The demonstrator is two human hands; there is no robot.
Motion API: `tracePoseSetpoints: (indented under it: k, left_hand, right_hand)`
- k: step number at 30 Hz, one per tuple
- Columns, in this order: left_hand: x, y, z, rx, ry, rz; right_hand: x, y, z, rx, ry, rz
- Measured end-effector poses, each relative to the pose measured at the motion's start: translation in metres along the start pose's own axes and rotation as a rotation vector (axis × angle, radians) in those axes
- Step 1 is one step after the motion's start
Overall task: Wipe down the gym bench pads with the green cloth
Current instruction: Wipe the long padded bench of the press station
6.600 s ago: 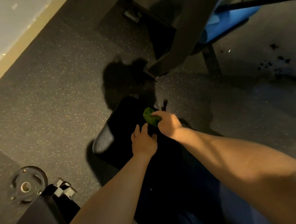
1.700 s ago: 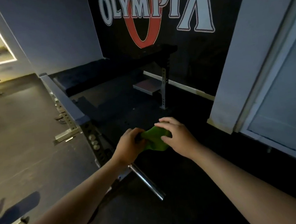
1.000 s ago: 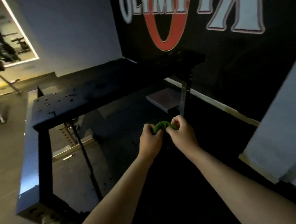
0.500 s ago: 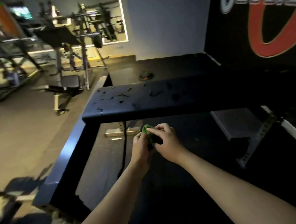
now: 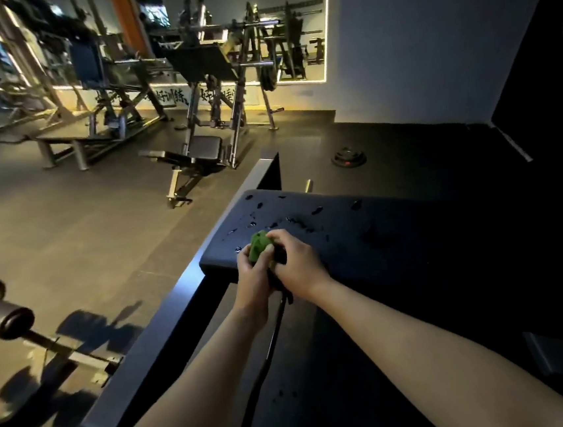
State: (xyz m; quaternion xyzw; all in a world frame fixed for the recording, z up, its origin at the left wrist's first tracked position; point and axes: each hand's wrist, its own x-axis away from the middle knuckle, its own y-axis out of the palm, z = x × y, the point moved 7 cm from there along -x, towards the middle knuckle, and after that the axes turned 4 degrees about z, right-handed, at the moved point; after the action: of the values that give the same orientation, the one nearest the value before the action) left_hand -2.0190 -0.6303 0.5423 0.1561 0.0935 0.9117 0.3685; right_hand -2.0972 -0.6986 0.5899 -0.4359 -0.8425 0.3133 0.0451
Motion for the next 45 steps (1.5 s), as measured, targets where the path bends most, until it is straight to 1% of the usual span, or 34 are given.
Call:
tracePoseSetpoints:
  k: [3, 6, 9, 12, 14, 16, 20, 23, 25, 28, 33, 37, 39, 42, 45]
  left_hand:
    - [-0.049, -0.022, 0.011, -0.057, 0.067, 0.094]
    - [-0.083, -0.041, 0.019, -0.214, 0.140, 0.165]
    - [-0.123, -0.055, 0.028, -0.311, 0.178, 0.301]
    - [-0.163, -0.053, 0.050, -0.426, 0.262, 0.386]
    - [-0.194, -0.049, 0.061, -0.509, 0.302, 0.422]
    - [-0.226, -0.045, 0.066, -0.657, 0.331, 0.444]
    - [-0.280, -0.048, 0.062, -0.829, 0.310, 0.468]
    - [-0.316, -0.055, 0.048, -0.898, 0.246, 0.438]
    - [-0.334, -0.052, 0.042, -0.909, 0.199, 0.385]
    - [-0.363, -0.045, 0.037, -0.932, 0.150, 0.331]
    - [-0.414, -0.039, 0.034, -0.874, 0.107, 0.269]
    - [-0.443, -0.023, 0.021, -0.841, 0.080, 0.056]
    - [-0.451, -0.018, 0.011, -0.830, 0.060, -0.013]
    - [-0.451, -0.024, 0.007, -0.821, 0.044, 0.003]
    - [-0.443, -0.030, 0.012, -0.901, 0.066, 0.023]
  right_hand:
    - [-0.045, 0.024, 0.004, -0.075, 0.018, -0.141]
    - [-0.077, 0.043, 0.011, -0.070, 0.010, -0.213]
    - [-0.123, 0.062, 0.026, 0.006, 0.025, -0.231]
    - [-0.169, 0.077, 0.044, 0.076, 0.028, -0.247]
    - [-0.202, 0.082, 0.057, 0.119, 0.036, -0.272]
    - [-0.234, 0.082, 0.073, 0.158, 0.064, -0.267]
    - [-0.282, 0.087, 0.100, 0.215, 0.110, -0.277]
    - [-0.307, 0.096, 0.114, 0.283, 0.124, -0.307]
    - [-0.321, 0.102, 0.118, 0.345, 0.113, -0.324]
    - [-0.343, 0.108, 0.122, 0.403, 0.114, -0.317]
    - [-0.358, 0.115, 0.132, 0.505, 0.172, -0.281]
    - [-0.361, 0.123, 0.131, 0.610, 0.199, -0.230]
    - [-0.361, 0.128, 0.131, 0.649, 0.214, -0.222]
    - [-0.364, 0.130, 0.127, 0.685, 0.244, -0.208]
    - [-0.367, 0.133, 0.120, 0.728, 0.277, -0.188]
